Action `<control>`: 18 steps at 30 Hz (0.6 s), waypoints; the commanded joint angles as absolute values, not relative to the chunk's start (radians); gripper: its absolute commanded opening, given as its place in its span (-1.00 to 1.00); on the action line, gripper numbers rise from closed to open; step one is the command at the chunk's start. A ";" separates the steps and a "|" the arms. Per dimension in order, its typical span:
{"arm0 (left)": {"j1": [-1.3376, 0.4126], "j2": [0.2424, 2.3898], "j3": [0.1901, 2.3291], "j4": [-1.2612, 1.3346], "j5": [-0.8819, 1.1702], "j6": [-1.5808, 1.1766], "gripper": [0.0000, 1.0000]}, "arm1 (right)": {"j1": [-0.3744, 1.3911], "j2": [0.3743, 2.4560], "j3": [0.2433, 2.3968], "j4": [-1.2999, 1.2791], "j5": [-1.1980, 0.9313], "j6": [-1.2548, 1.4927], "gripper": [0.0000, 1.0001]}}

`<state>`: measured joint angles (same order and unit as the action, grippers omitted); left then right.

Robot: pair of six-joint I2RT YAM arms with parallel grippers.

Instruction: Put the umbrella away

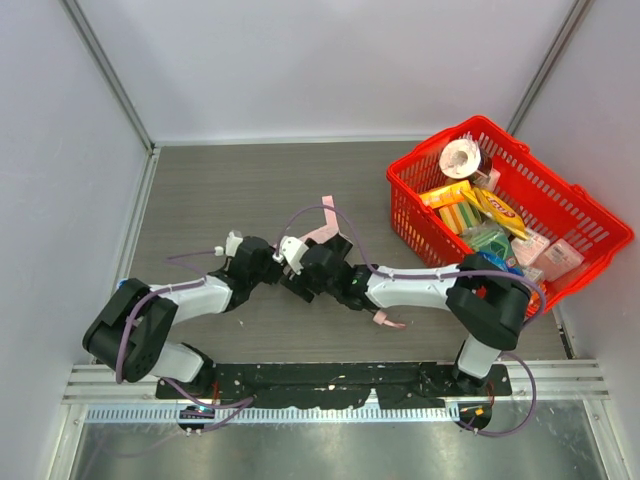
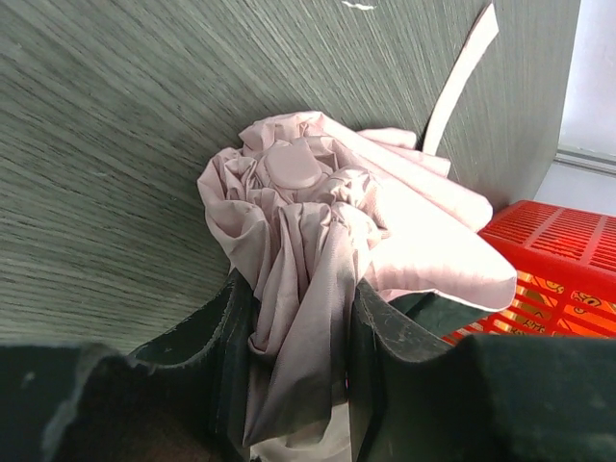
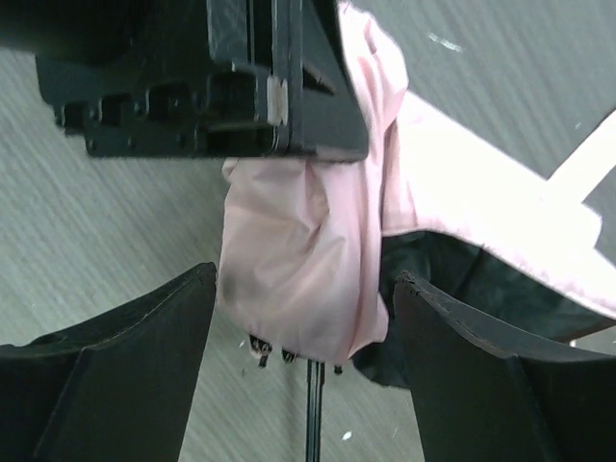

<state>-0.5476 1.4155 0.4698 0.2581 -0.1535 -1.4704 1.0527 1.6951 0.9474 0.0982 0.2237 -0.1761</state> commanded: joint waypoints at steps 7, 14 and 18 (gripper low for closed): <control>-0.549 1.448 0.434 -0.061 -0.095 -1.470 -1.00 | 1.075 1.900 0.927 0.356 0.320 -0.201 0.57; -0.549 1.410 0.417 -0.049 -0.098 -1.463 -1.00 | 1.062 1.947 0.853 0.357 0.411 -0.074 -0.41; -0.549 1.384 0.397 -0.006 -0.115 -1.418 -0.76 | 1.013 1.945 0.815 0.371 0.214 -0.002 -0.99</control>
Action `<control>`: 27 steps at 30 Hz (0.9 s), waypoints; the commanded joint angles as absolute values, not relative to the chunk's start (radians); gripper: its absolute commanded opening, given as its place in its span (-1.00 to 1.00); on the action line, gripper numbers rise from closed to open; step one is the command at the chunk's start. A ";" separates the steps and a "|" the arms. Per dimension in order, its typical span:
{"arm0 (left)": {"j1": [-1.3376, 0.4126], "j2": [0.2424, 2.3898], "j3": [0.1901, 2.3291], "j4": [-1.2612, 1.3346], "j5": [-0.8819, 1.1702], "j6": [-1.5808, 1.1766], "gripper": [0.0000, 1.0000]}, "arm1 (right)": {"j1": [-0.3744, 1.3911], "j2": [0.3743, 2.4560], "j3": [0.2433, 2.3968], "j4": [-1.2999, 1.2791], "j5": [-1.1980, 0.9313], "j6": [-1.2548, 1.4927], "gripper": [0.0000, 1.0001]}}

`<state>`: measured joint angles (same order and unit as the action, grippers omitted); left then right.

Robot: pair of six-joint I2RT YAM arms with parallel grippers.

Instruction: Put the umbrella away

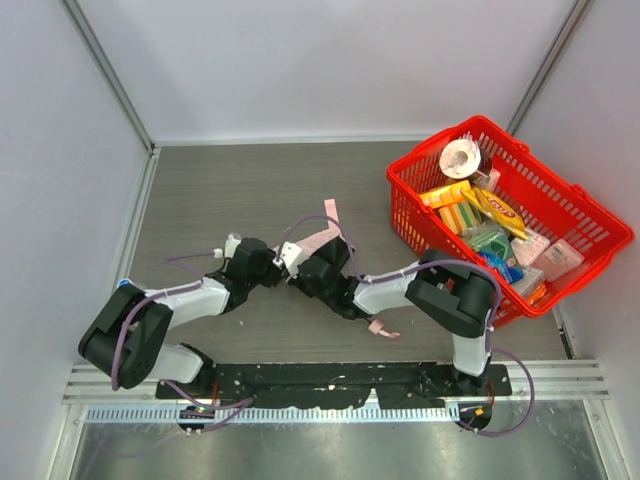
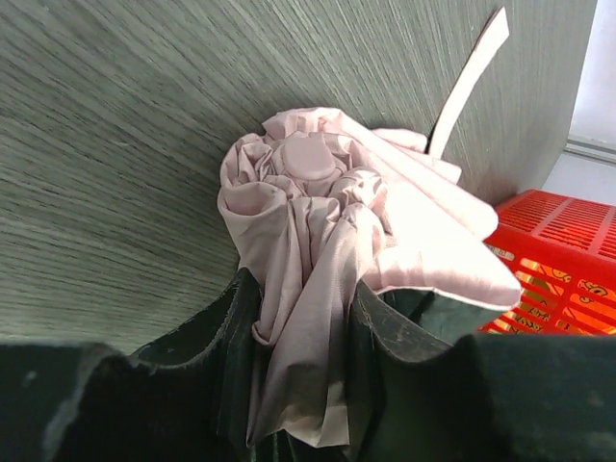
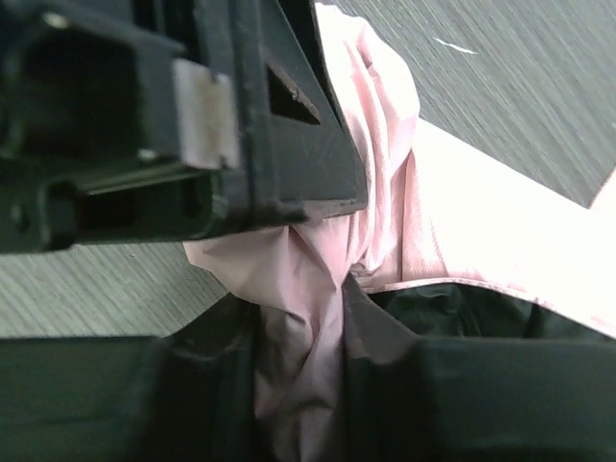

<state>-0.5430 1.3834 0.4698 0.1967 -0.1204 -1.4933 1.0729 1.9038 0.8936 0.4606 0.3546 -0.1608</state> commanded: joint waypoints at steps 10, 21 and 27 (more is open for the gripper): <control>-0.551 1.276 0.315 0.055 -0.181 -1.353 0.99 | 0.812 1.993 0.755 0.526 -0.386 0.242 -0.99; -0.551 1.425 0.364 0.115 -0.216 -1.341 0.98 | 0.729 2.074 0.873 0.535 -0.757 0.422 -0.99; -0.551 1.519 0.344 0.198 -0.251 -1.328 0.43 | 0.695 2.141 0.911 0.586 -0.900 0.477 -0.99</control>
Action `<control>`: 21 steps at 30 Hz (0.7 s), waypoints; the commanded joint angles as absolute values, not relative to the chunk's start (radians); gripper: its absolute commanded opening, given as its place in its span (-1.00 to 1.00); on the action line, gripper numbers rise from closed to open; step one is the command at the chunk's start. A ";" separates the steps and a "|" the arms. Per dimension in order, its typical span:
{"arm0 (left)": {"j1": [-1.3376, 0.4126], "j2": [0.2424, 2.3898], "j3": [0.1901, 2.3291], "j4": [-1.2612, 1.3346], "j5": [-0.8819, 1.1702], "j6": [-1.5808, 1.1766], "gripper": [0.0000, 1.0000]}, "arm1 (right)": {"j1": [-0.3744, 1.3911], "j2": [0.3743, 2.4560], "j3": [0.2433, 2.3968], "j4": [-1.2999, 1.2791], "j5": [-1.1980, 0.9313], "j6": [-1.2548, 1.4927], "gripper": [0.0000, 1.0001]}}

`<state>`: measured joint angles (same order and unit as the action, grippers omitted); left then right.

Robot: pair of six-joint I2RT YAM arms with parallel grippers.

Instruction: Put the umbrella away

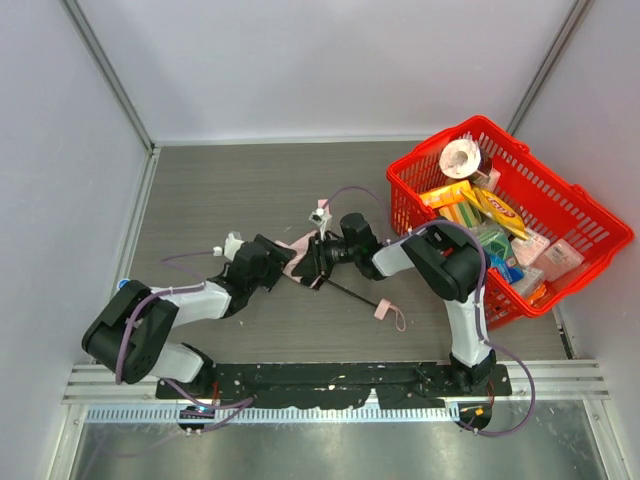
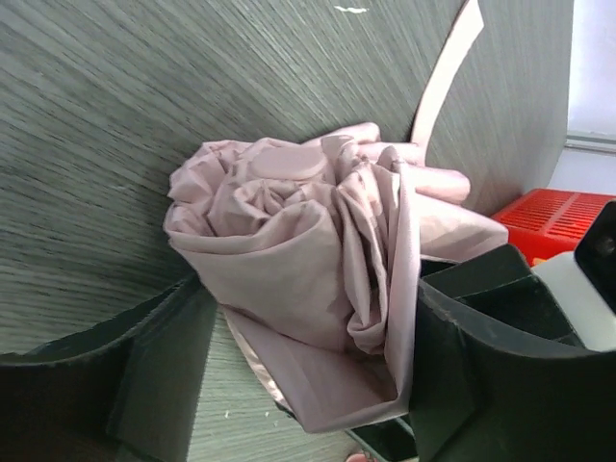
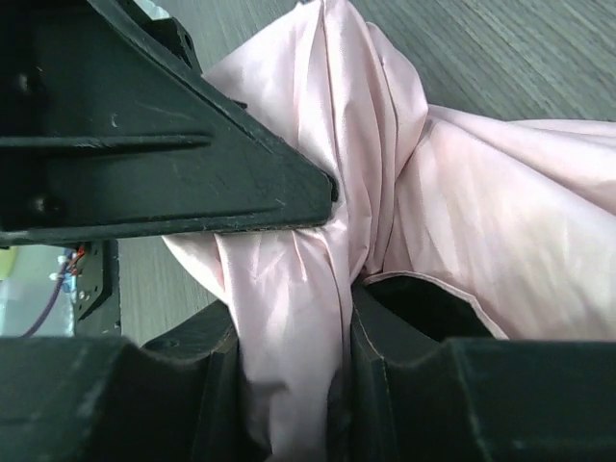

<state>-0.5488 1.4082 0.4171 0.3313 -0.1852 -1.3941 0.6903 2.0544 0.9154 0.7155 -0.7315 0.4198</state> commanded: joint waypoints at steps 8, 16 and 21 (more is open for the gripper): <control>-0.551 1.565 0.330 0.253 -0.233 -1.289 -0.72 | 0.687 2.154 0.966 0.440 -0.950 0.376 -0.99; -0.549 1.560 0.350 0.210 -0.163 -1.311 -1.00 | 0.699 1.979 1.002 0.174 -0.620 0.301 0.49; -0.551 1.545 0.348 0.186 -0.143 -1.325 -1.00 | 0.807 1.792 1.058 -0.099 -0.204 0.194 0.55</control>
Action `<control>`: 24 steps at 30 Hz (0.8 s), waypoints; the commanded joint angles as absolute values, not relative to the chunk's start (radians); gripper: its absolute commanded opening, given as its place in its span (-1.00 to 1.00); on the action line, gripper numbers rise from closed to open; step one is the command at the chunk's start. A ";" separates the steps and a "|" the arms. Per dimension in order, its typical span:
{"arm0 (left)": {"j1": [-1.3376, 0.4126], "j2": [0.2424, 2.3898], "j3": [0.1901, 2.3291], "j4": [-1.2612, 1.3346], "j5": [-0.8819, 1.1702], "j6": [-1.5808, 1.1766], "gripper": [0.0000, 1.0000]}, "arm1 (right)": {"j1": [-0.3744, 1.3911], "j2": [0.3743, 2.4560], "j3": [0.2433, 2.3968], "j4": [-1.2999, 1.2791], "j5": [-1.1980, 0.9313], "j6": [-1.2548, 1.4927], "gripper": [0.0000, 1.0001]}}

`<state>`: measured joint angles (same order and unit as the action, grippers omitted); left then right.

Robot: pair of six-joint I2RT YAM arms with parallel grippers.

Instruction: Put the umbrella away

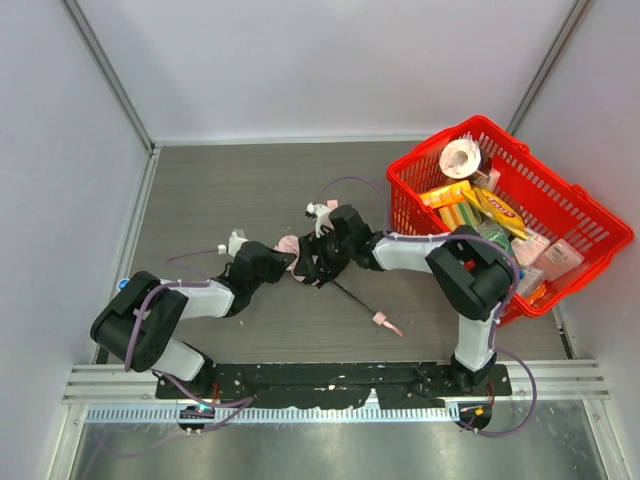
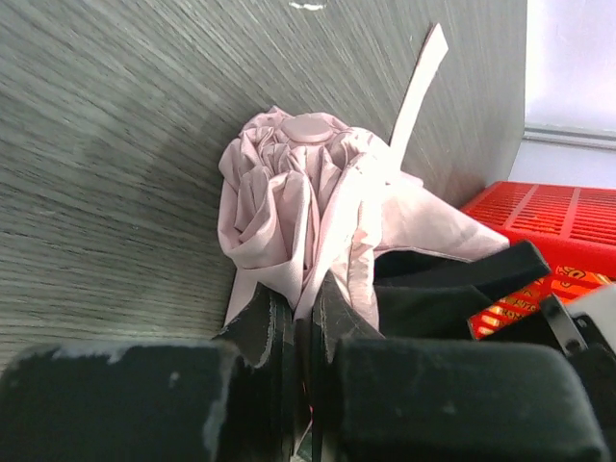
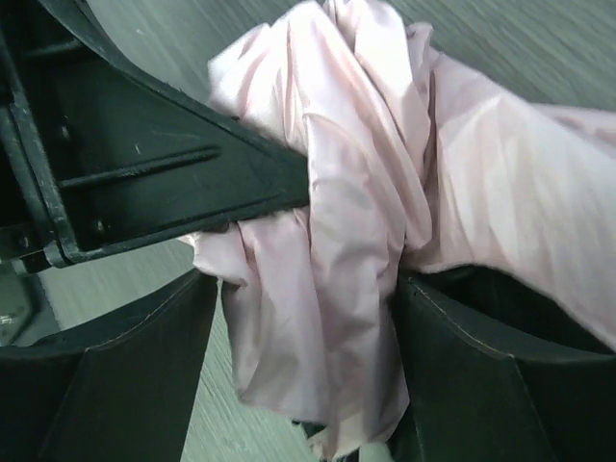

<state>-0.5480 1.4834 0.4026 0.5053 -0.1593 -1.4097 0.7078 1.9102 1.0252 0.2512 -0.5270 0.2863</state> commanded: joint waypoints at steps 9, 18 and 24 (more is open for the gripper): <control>-0.551 1.509 0.341 0.175 -0.137 -1.328 -1.00 | 0.956 1.663 1.098 -0.149 0.256 0.020 0.61; -0.551 1.526 0.350 0.186 -0.127 -1.335 -1.00 | 0.979 1.828 1.183 -0.059 0.178 -0.095 0.70; -0.551 1.528 0.359 0.187 -0.117 -1.341 -1.00 | 0.977 1.933 1.129 0.026 0.144 -0.035 0.69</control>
<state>-0.5415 1.4723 0.4015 0.4728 -0.1295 -1.4082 0.9733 1.8854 1.1580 -0.0612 0.1421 -0.0555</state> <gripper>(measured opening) 0.052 0.851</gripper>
